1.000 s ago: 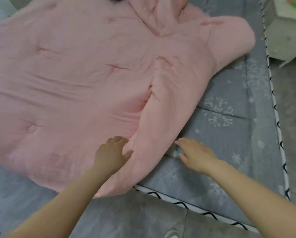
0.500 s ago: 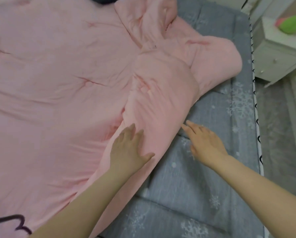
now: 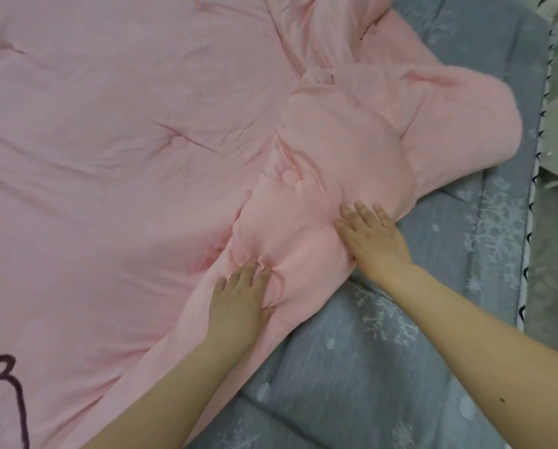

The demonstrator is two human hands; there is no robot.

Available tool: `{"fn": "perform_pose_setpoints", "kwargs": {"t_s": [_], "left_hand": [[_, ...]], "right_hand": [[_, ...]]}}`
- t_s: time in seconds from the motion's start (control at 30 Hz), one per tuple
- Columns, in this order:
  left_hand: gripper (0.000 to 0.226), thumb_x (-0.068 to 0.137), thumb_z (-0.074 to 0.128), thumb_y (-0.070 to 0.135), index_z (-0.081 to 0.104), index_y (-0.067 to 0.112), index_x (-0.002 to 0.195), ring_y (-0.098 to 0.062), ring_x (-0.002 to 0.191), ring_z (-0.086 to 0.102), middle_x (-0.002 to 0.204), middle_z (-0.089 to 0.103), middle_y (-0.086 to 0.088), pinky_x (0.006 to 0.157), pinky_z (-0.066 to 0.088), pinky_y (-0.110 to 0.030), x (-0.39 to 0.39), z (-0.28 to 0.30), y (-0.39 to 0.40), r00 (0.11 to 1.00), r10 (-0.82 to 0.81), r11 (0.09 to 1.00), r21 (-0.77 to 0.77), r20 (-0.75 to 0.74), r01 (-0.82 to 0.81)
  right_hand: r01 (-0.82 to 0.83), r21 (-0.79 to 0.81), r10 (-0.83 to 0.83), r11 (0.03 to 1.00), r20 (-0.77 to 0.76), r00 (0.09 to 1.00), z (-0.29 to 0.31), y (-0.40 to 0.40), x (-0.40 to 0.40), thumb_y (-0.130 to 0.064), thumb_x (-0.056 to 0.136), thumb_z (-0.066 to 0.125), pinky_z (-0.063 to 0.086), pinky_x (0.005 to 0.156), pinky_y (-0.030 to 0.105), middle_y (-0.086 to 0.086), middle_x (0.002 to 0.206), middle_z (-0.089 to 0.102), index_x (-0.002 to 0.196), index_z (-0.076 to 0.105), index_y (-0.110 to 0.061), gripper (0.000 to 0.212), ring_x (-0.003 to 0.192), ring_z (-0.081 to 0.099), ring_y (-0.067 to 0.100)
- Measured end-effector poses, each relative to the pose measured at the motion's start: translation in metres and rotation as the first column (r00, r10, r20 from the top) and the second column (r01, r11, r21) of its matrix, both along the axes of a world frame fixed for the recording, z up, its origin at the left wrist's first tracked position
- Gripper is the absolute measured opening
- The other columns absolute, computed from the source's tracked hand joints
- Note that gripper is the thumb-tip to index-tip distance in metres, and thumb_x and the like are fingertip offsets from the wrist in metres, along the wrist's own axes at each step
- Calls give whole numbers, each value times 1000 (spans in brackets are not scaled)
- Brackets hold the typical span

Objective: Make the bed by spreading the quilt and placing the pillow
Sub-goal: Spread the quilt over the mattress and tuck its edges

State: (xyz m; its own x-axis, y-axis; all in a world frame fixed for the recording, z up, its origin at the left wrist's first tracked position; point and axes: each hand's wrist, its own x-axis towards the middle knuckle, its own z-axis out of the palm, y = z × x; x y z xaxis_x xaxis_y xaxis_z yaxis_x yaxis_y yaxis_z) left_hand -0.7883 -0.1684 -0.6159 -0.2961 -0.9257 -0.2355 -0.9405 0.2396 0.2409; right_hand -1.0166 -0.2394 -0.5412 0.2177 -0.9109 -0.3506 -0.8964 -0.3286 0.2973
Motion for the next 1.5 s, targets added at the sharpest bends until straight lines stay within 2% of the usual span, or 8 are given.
{"fn": "perform_pose_setpoints", "kwargs": {"t_s": [0.2,0.4,0.57,0.83,1.07,1.27,1.4,1.5], "left_hand": [[27,69,72,17,71,20,96,-30,84,69,107,70,-8,68,55,-41,-12,-3,14,1000,-17,991,-132,1,17],[38,81,40,36,75,24,92,-20,83,71,100,73,2,74,55,-39,-42,7,64,996,-86,985,-148,9,87],[36,78,40,37,74,29,85,-15,71,70,88,74,8,59,55,-24,-80,23,113,991,-136,988,-76,8,136],[30,96,39,36,56,30,120,-28,103,60,110,64,-3,80,45,-37,-101,49,172,999,-22,996,89,49,17],[38,98,33,37,49,29,132,-26,110,56,121,61,-1,80,45,-34,-95,61,262,997,-34,996,89,66,28],[30,95,48,19,60,16,122,-28,109,57,116,64,-6,81,49,-40,-82,60,368,997,16,1000,27,-79,-14],[32,82,43,26,70,12,92,-29,75,67,84,69,-12,50,54,-41,-70,70,428,995,-33,996,-80,-91,26],[34,80,43,27,71,14,95,-26,75,69,90,71,-9,48,55,-37,-58,67,461,997,-42,995,-95,-68,35]], "right_hand": [[-7,-18,10,1000,142,990,-15,15,-24,-12,97,31,3,117,37,2,154,27,136,43,-15,41,145,16,19],[-101,-39,106,994,184,977,2,78,-91,-4,87,38,26,111,36,7,101,65,106,56,-16,29,101,62,25],[-162,-104,182,981,237,954,1,141,-159,-3,54,71,56,54,33,2,52,57,62,60,-18,20,39,57,22],[-88,-99,122,991,420,899,0,209,-186,-21,60,63,48,40,28,2,53,62,59,68,-19,6,39,59,26],[32,78,-60,996,386,921,7,314,-174,-31,95,41,48,84,35,-1,116,61,118,61,-25,31,109,58,24],[-3,30,-12,1000,459,888,2,440,-164,-26,93,46,46,68,35,5,103,65,106,67,-19,26,93,64,30],[-73,-19,74,997,447,891,-2,504,-149,-29,73,45,42,31,27,-6,61,63,64,67,-24,24,48,63,19],[-60,18,42,998,512,858,-7,547,-136,-36,72,28,43,39,28,-4,67,66,69,66,-23,41,57,66,21]]}}
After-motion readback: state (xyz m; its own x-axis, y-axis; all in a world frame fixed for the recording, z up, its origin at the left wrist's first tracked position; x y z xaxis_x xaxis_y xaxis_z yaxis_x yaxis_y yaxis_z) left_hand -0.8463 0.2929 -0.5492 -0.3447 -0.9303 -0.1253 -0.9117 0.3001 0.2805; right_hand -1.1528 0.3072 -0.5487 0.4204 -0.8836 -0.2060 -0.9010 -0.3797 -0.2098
